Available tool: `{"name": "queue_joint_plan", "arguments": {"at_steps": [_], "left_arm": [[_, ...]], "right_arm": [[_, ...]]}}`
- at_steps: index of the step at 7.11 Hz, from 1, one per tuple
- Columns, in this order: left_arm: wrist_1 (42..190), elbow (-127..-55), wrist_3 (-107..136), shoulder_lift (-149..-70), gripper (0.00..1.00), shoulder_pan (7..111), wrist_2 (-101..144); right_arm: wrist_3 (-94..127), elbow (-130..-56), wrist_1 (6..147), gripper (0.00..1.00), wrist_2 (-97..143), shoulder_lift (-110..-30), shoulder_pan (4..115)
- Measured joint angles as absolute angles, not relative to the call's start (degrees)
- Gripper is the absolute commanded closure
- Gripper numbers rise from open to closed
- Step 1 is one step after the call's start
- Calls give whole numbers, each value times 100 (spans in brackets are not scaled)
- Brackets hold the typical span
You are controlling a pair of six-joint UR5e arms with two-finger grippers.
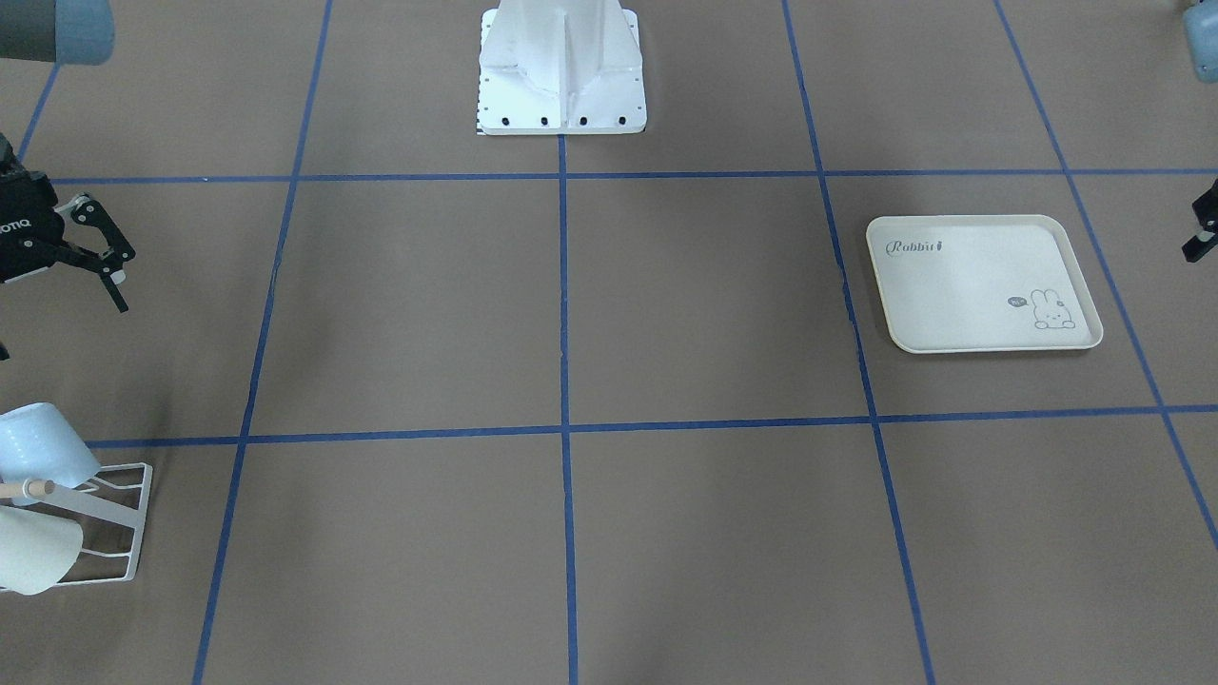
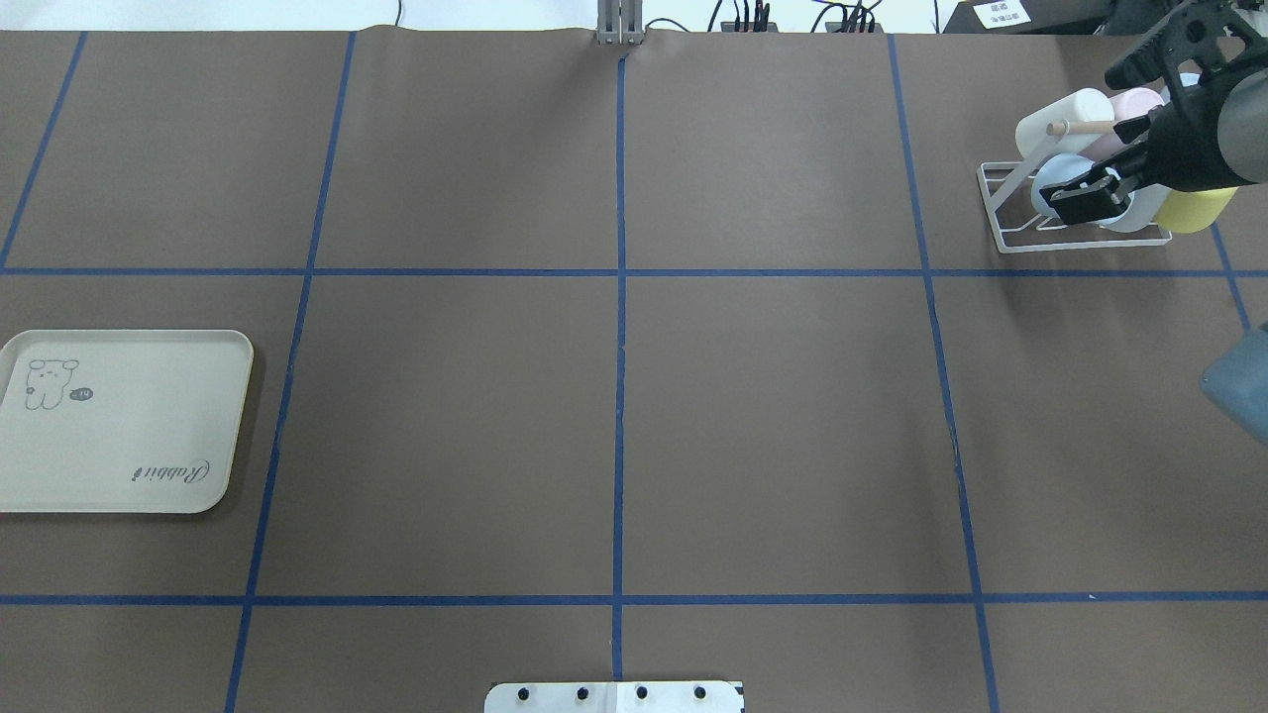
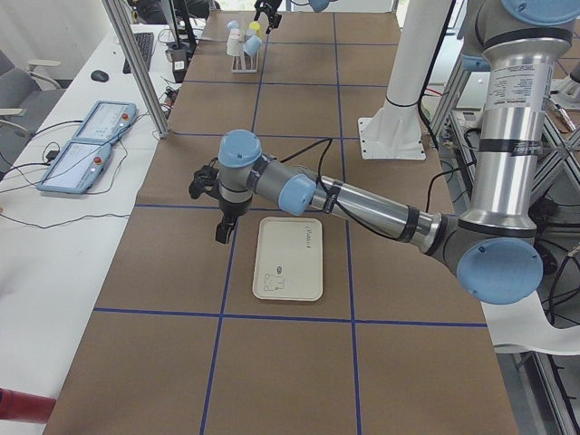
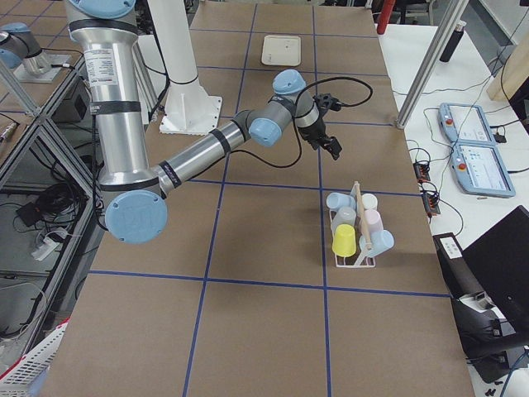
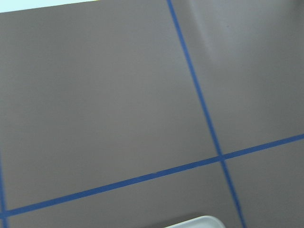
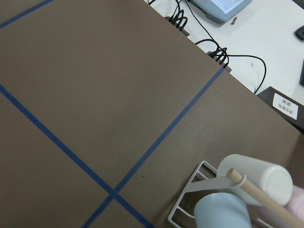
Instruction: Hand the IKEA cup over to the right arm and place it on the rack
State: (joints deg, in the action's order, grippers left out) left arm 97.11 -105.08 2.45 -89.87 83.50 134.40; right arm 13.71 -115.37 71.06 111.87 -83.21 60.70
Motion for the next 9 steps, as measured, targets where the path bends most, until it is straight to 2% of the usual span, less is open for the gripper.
{"name": "queue_joint_plan", "arguments": {"at_steps": [3, 7, 9], "left_arm": [[9628, -10438, -780, -7927, 0, 9049, 13467], [9021, -10467, -659, -7849, 0, 9318, 13504], [9178, -10452, -526, -7850, 0, 9339, 13501]], "right_arm": [[1831, -11211, 7794, 0, 13171, -8403, 7213], [-288, -10783, 8096, 0, 13655, -9554, 8306], [-879, -10569, 8095, 0, 13622, -10197, 8635]]}}
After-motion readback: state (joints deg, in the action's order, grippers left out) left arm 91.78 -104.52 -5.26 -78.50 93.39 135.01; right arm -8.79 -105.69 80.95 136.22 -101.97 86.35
